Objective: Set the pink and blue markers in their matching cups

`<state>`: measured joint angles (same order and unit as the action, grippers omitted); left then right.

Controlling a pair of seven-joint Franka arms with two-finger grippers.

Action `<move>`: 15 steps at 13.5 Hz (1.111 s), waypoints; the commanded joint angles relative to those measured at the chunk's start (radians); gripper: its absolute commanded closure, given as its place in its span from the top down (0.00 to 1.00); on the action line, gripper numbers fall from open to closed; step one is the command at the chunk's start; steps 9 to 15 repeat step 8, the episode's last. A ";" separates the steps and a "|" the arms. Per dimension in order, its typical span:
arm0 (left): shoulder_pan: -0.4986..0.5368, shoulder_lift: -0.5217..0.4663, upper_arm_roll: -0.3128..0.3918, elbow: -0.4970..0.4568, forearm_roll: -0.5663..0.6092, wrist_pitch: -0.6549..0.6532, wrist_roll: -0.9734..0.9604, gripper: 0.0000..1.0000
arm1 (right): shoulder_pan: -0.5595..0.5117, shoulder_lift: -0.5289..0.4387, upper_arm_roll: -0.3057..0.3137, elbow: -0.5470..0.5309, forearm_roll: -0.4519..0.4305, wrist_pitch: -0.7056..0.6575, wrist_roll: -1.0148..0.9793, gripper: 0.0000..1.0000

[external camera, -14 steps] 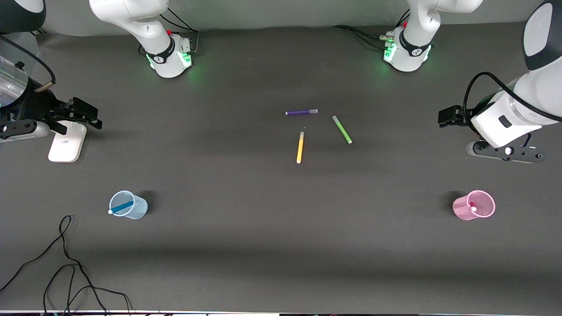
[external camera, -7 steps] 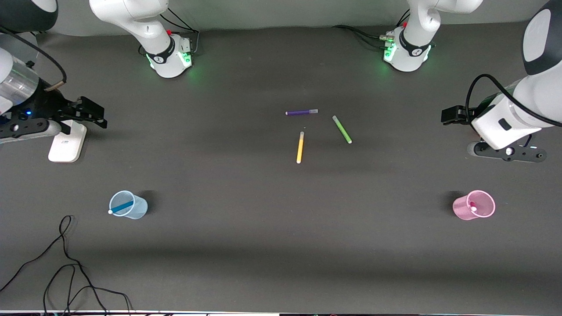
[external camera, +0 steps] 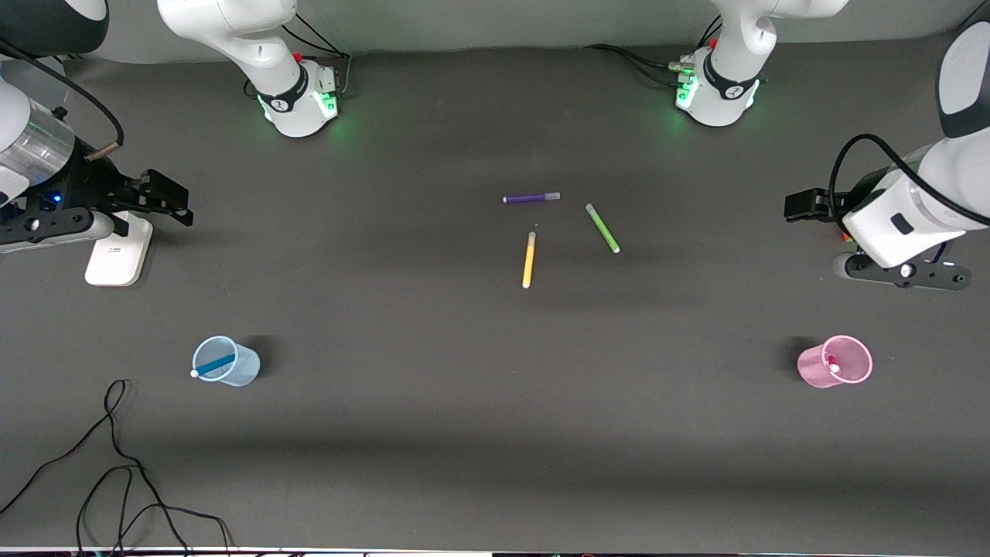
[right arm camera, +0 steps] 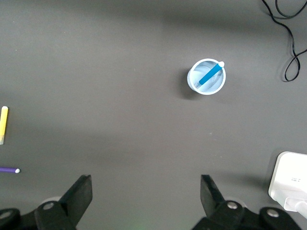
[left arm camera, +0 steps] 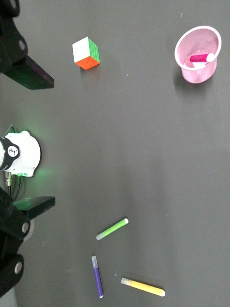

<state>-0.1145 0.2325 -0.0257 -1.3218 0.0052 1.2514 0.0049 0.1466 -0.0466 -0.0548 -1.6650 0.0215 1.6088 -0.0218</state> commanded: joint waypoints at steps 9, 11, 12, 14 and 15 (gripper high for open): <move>0.047 -0.211 -0.031 -0.270 0.079 0.235 -0.022 0.99 | -0.012 0.010 0.007 0.004 -0.017 -0.007 0.017 1.00; 0.047 -0.211 -0.031 -0.270 0.079 0.235 -0.022 0.99 | -0.012 0.010 0.007 0.004 -0.017 -0.007 0.017 1.00; 0.047 -0.211 -0.031 -0.270 0.079 0.235 -0.022 0.99 | -0.012 0.010 0.007 0.004 -0.017 -0.007 0.017 1.00; 0.047 -0.211 -0.031 -0.270 0.079 0.235 -0.022 0.99 | -0.012 0.010 0.007 0.004 -0.017 -0.007 0.017 1.00; 0.047 -0.211 -0.031 -0.270 0.079 0.235 -0.022 0.99 | -0.012 0.010 0.007 0.004 -0.017 -0.007 0.017 1.00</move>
